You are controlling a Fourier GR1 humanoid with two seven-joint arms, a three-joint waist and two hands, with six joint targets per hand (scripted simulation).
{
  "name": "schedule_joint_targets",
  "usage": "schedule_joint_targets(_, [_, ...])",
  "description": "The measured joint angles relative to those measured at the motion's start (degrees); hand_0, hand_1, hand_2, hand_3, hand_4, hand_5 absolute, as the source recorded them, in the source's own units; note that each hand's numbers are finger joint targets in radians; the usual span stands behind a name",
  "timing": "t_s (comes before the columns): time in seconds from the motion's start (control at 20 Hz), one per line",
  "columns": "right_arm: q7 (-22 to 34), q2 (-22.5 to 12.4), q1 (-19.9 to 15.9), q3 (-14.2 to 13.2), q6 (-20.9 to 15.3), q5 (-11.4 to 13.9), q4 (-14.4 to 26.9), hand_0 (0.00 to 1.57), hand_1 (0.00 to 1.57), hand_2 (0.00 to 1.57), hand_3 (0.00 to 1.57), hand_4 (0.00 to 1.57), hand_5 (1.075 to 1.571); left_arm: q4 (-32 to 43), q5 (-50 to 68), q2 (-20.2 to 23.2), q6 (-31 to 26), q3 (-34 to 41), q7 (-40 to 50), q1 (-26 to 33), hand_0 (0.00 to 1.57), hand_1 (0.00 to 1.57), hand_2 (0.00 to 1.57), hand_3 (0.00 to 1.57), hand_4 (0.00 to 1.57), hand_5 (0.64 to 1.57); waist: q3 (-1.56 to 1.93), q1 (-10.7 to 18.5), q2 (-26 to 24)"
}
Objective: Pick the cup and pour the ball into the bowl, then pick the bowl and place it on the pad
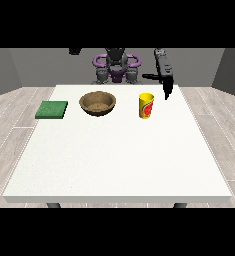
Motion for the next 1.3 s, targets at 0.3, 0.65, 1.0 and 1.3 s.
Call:
schedule_joint_targets(0.3, [-1.2,-1.3,2.8,-2.8,3.6,-2.9,-2.0,0.00,0.00,0.00,0.00,0.00,1.567,9.6,-1.1,-0.8,1.1,0.5,-6.7,-2.4,0.00,0.00,0.00,0.00,0.00,1.425,0.01,-1.6,0.4])
schedule_joint_targets(0.65, [-1.8,-3.8,5.4,-7.2,7.8,-7.0,-5.2,0.00,0.00,0.00,0.00,0.00,1.567,19.7,-0.8,0.8,1.2,2.6,-13.2,-5.9,0.00,0.00,0.00,0.00,0.00,1.429,0.00,-3.7,2.0])
schedule_joint_targets(1.0, [-0.2,-6.3,6.6,-11.0,10.8,-11.0,-10.2,0.00,0.00,0.00,0.00,0.00,1.566,28.1,-1.0,1.9,2.6,4.1,-19.0,-9.3,0.00,0.00,0.00,0.00,0.00,1.439,-0.02,-6.4,4.3])
schedule_joint_targets(1.3, [0.4,-8.6,6.5,-14.5,13.2,-15.1,-13.8,0.00,0.00,0.00,0.00,0.00,1.559,30.8,-4.5,4.5,9.9,4.5,-25.7,-9.2,1.32,1.32,1.57,1.57,1.04,1.487,0.03,-9.5,7.1])
